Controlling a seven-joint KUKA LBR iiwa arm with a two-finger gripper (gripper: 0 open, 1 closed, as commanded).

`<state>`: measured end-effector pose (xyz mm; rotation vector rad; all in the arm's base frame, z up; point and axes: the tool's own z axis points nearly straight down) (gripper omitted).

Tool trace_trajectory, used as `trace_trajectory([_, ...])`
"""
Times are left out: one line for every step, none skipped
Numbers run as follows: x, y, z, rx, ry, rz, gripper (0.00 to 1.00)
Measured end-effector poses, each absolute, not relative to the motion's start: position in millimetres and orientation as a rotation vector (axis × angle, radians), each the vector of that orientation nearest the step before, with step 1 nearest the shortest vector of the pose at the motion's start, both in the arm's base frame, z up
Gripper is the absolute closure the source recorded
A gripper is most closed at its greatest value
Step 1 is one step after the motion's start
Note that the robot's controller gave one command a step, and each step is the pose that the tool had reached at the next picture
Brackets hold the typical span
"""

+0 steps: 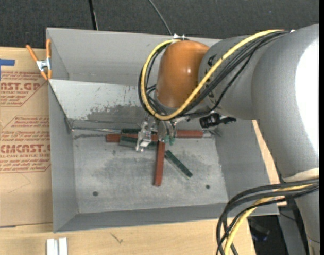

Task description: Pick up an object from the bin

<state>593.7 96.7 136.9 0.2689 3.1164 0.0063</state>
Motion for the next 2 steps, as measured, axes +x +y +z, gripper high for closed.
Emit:
trace_trajectory([586.8,96,164,0.293,3.137,-0.002,1.0])
trace_trajectory([590.7,96,213,0.284,3.123,0.004,1.0])
